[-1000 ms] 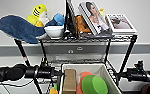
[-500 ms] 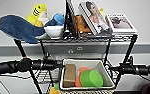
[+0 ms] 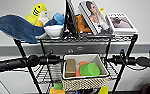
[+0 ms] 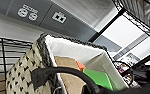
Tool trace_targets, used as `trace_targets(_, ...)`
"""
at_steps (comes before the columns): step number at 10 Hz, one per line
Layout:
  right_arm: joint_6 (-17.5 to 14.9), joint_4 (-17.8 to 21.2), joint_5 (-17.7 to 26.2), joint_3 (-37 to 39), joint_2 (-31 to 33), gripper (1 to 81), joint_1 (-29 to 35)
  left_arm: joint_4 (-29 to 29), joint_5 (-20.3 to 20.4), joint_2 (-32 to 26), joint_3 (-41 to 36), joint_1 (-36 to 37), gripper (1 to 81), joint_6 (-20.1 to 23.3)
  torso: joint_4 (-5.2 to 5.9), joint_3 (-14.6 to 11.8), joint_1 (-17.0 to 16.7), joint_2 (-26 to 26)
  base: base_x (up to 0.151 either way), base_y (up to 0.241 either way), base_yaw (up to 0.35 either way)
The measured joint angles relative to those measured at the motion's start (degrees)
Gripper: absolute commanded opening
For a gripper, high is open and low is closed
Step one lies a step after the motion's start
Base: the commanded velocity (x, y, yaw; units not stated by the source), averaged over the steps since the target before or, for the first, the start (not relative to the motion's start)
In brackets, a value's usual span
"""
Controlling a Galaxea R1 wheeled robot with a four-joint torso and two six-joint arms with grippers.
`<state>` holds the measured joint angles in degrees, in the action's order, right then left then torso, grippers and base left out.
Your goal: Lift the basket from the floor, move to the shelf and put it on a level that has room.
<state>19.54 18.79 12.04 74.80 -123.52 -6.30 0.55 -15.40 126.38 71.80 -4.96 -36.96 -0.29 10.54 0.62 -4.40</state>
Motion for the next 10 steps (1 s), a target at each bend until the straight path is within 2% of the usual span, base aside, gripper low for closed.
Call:
trace_targets(6, 0.0, -1.0, 0.2, 17.7, -11.8, 1.0, 0.1, 1.2, 0.4, 11.3, 19.2, -1.3, 1.0, 0.0, 0.0, 0.1, 0.1, 0.1, 0.0, 0.0, 0.0)
trace_targets(10, 0.0, -0.8, -1.9, 26.7, -17.4, 1.0, -0.7, 2.2, -0.7, 18.1, 30.8, 0.0, 1.0, 0.2, 0.0, 0.1, 0.1, 0.1, 0.0, 0.0, 0.0)
